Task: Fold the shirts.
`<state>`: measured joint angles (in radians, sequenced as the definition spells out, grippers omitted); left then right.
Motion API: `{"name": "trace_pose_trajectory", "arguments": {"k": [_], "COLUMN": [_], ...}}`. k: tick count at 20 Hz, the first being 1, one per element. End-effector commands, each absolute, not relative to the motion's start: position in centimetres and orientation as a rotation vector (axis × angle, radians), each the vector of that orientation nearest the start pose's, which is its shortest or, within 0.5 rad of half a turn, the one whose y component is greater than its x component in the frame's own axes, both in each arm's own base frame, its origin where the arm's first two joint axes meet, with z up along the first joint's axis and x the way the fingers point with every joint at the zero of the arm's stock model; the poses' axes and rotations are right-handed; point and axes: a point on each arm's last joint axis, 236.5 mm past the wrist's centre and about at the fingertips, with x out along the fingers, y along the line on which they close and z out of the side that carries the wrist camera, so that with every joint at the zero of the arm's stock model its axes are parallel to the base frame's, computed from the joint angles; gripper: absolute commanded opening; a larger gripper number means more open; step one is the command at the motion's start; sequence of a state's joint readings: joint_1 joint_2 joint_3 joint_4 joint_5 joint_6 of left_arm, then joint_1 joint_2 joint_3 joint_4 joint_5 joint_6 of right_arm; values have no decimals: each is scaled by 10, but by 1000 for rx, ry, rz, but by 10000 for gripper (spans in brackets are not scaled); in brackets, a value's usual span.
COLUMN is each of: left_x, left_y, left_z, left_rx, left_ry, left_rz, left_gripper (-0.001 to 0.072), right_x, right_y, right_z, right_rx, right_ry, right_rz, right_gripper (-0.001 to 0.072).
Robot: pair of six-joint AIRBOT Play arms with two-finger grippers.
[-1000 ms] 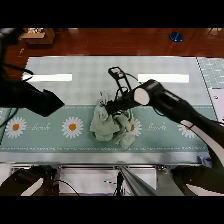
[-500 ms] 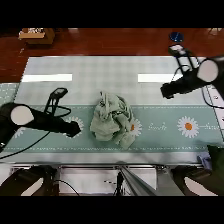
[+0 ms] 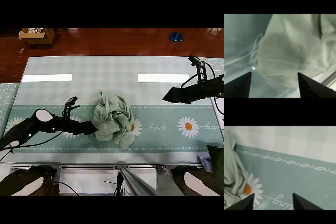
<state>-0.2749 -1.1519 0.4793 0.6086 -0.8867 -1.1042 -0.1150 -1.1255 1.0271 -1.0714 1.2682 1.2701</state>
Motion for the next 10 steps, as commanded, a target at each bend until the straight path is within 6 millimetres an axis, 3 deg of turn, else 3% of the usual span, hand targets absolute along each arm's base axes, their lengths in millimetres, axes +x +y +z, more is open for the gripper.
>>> {"name": "trace_pose_trajectory", "arguments": {"k": [1, 2, 3, 4, 5, 6, 10], "left_x": [235, 237, 238, 237, 235, 231, 218], "left_y": [-240, -243, -244, -243, -243, -245, -252], "left_z": [-93, -94, -97, -102, -105, -105, -95], "left_rx": [-597, -623, -642, -648, -651, -657, -679], "left_ry": [1350, 1346, 1353, 1367, 1381, 1395, 1430], "left_rz": [-719, -720, -709, -702, -700, -712, -775], "left_gripper": [678, 650, 554, 308, 106, 22, 20], "right_x": [330, 330, 330, 330, 330, 330, 326], "right_y": [84, 84, 84, 84, 84, 84, 90], "right_z": [41, 41, 41, 41, 41, 41, 29], "right_rx": [319, 321, 320, 320, 320, 319, 358], "right_ry": [1233, 1232, 1231, 1231, 1231, 1231, 1268], "right_rz": [473, 474, 474, 473, 472, 472, 486], "right_gripper": [548, 547, 547, 547, 547, 547, 523]}}
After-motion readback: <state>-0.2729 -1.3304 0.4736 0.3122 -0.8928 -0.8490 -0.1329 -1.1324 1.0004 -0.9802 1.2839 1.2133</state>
